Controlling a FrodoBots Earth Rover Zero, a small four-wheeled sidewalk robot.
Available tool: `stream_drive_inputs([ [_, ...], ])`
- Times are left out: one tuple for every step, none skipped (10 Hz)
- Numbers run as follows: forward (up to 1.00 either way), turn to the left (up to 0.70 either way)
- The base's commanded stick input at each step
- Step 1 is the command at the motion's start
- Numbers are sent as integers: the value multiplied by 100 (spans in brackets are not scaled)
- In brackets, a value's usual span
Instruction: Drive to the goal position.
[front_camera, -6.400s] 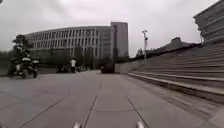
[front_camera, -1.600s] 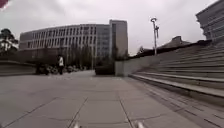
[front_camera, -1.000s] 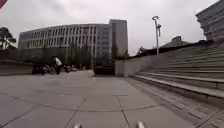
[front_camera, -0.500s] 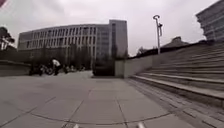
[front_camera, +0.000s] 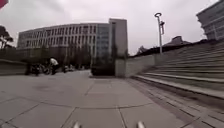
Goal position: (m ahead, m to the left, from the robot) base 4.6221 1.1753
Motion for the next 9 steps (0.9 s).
stream_drive_inputs([
  [70,0],
  [70,0],
  [70,0],
  [70,0],
  [70,0],
  [70,0],
  [70,0],
  [70,0],
  [70,0],
])
